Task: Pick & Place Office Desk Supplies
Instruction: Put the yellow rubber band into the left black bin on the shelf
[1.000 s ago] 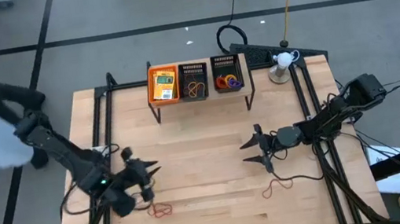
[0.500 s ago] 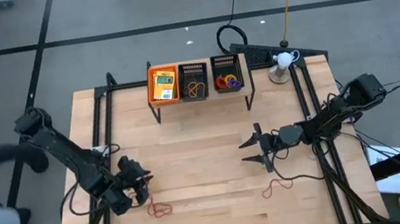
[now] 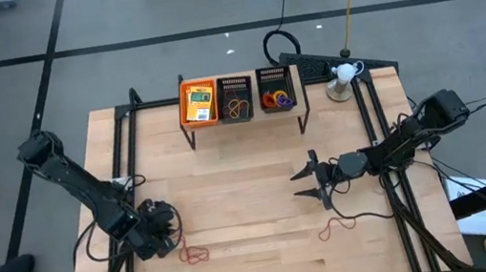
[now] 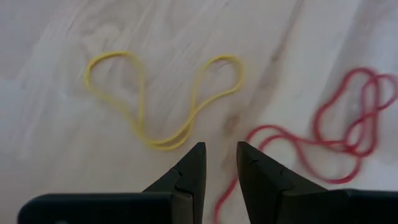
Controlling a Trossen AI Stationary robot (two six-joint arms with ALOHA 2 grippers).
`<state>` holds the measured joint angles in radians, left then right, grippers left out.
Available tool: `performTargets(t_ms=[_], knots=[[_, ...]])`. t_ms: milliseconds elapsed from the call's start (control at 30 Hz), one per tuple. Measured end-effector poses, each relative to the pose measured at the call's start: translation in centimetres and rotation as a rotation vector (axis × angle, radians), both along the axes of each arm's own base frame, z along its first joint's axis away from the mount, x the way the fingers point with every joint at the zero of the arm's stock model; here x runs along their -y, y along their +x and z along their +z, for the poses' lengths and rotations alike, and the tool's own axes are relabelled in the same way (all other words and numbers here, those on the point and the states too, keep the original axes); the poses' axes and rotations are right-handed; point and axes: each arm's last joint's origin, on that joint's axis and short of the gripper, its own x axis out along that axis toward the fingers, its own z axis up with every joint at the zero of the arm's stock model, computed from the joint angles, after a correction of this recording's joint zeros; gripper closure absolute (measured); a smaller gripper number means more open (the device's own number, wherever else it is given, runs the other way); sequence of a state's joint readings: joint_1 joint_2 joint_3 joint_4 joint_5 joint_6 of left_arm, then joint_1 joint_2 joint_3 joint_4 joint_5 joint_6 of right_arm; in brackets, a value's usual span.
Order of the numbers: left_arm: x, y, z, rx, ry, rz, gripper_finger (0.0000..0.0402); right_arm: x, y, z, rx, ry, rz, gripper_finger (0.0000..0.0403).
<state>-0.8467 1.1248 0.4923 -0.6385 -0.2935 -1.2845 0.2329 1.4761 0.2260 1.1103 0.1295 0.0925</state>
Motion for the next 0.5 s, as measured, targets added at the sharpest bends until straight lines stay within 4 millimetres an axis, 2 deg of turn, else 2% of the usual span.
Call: performTargets(t_ms=[233,500], knots=[[-1.1,-0.1,-0.2,-0.073,0.073,0.003,0.0314,0.0,0.0,0.0,0.0,0.0,0.0,0.019],[-1.6,0.3,-0.3,-0.108,0.069,-0.043,0.0313,0.0,0.0,0.0,-0.001,0.0,0.0,0.019]])
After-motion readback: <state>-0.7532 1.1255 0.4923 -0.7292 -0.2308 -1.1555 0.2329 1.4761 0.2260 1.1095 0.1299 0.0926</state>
